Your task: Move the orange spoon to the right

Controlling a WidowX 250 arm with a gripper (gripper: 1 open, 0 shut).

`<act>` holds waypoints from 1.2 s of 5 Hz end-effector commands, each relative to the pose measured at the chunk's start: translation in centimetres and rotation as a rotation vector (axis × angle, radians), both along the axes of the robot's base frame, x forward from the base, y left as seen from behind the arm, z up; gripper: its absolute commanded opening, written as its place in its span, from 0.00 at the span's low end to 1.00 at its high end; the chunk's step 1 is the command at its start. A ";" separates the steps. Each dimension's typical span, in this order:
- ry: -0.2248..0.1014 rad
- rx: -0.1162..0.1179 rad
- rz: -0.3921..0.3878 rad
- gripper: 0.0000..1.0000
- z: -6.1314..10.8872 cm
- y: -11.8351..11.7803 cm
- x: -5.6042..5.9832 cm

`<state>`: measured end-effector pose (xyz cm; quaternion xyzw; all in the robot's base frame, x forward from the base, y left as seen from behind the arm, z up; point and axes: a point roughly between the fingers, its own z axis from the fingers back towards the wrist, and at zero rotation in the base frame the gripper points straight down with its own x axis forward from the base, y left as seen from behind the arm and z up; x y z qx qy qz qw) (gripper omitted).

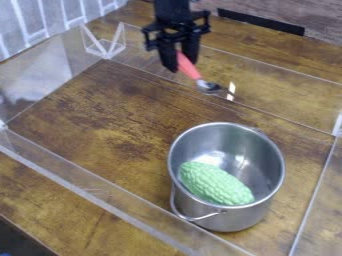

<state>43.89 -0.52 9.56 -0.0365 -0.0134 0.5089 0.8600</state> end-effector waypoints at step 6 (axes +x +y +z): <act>-0.196 -0.066 0.037 0.00 5.3 -3.0 1.7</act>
